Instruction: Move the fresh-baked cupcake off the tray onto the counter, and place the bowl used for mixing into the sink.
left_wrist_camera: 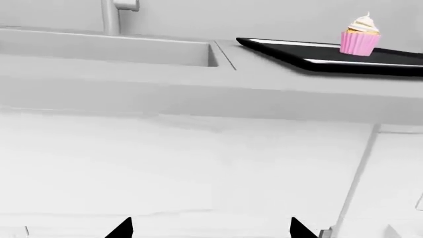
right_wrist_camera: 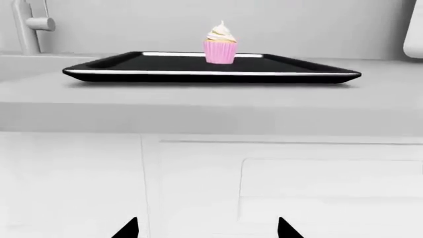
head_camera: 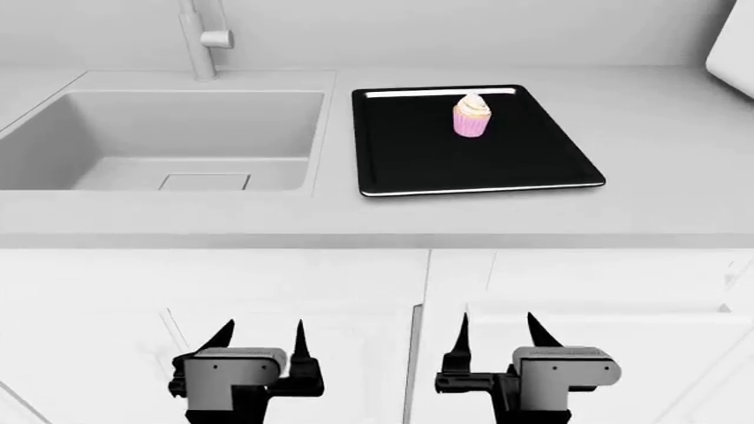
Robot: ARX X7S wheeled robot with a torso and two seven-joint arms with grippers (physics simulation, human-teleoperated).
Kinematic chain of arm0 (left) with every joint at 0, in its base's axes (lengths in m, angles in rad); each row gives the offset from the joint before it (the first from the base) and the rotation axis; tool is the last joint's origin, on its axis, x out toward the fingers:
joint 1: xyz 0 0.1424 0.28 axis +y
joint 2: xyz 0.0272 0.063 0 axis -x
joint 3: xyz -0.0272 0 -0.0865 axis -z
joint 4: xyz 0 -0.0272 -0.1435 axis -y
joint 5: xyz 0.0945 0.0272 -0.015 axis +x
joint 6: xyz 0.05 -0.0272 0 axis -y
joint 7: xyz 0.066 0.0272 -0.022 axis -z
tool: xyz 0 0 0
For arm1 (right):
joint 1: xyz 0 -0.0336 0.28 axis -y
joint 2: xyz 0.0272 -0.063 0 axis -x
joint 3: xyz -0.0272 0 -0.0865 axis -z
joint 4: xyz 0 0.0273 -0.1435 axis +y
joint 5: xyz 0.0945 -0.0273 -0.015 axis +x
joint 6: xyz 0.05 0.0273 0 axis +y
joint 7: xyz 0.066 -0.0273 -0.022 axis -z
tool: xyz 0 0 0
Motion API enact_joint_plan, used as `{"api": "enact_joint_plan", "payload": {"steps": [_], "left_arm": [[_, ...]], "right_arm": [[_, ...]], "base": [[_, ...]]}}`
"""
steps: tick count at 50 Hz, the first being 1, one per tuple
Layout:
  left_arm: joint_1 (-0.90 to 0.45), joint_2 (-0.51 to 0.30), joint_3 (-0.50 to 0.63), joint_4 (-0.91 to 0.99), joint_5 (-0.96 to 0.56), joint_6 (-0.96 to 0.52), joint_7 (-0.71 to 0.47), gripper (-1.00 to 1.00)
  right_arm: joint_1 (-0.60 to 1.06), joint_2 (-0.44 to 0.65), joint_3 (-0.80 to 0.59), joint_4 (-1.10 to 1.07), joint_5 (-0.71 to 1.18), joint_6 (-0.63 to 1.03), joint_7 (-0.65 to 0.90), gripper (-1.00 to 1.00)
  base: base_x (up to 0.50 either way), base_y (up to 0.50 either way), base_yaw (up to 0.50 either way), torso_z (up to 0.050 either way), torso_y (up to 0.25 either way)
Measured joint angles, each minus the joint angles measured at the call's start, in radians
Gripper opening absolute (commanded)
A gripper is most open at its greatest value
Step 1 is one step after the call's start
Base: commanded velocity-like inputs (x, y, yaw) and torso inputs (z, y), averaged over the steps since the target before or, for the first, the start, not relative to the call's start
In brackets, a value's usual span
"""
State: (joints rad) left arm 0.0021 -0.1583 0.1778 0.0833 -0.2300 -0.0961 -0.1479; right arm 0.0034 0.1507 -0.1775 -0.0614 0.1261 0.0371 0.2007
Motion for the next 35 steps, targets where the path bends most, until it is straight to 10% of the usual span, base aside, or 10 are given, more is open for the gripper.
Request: {"api": "enact_joint_plan", "payload": {"steps": [11, 22, 35], "left_arm": [[-0.062, -0.09, -0.056, 0.434, -0.251, -0.483, -0.097, 1.0], [-0.365, -0.14, -0.27, 0.72, -0.696, -1.067, -0.353, 1.0], [-0.572, -0.184, -0.353, 0.802, -0.917, -1.304, -0.51, 1.0]], "right_arm": [[-0.025, 0.071, 0.078, -0.472, 0.231, 0.399, 0.06, 1.0], [0.288, 0.288, 0.278, -0.763, 0.982, 0.931, 0.492, 1.0], [0.508, 0.45, 0.337, -0.784, 1.378, 1.144, 0.74, 1.0]], "base": [[0.0, 0.0, 0.0, 0.0, 0.0], [0.0, 0.0, 0.0, 0.0, 0.0], [0.0, 0.0, 0.0, 0.0, 0.0]]}}
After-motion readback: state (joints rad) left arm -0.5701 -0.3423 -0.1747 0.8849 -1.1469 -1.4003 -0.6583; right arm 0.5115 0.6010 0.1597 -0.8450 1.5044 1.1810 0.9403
